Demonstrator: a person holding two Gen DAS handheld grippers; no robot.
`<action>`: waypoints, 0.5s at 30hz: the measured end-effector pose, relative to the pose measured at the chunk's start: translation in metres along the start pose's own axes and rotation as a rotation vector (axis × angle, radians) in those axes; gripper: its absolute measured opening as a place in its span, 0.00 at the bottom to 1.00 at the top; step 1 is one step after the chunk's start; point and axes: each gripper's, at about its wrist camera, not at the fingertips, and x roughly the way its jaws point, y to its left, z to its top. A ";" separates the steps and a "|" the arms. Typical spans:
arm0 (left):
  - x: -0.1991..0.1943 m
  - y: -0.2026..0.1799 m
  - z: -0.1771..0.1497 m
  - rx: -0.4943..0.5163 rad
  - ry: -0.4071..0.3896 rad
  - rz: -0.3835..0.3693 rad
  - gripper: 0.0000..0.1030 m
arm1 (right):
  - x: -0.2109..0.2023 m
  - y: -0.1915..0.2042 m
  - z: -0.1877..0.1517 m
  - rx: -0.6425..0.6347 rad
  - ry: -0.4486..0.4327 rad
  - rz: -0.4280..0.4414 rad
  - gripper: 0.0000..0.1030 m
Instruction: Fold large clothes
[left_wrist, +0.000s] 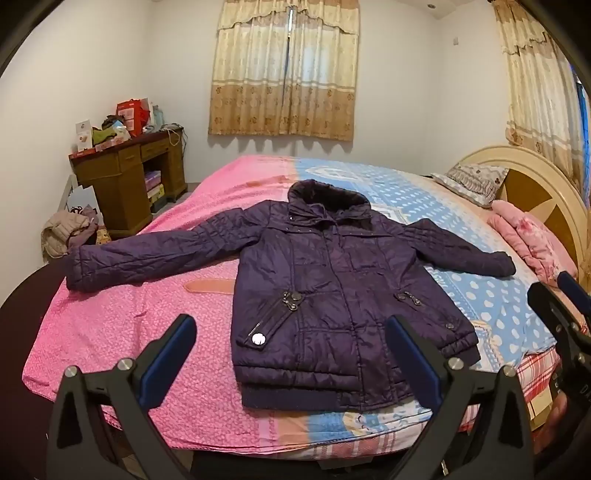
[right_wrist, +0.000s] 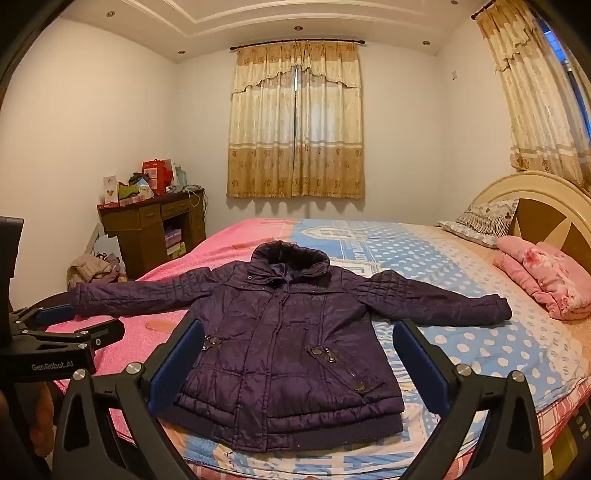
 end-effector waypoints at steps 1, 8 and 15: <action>0.000 -0.003 0.002 0.004 0.003 0.001 1.00 | -0.003 0.000 -0.001 -0.001 -0.043 -0.001 0.99; -0.003 0.002 0.002 -0.013 -0.012 -0.013 1.00 | -0.003 -0.001 0.000 0.002 -0.032 0.005 0.99; -0.004 0.002 0.002 -0.008 -0.017 -0.016 1.00 | -0.002 -0.001 0.000 0.003 -0.030 0.000 0.99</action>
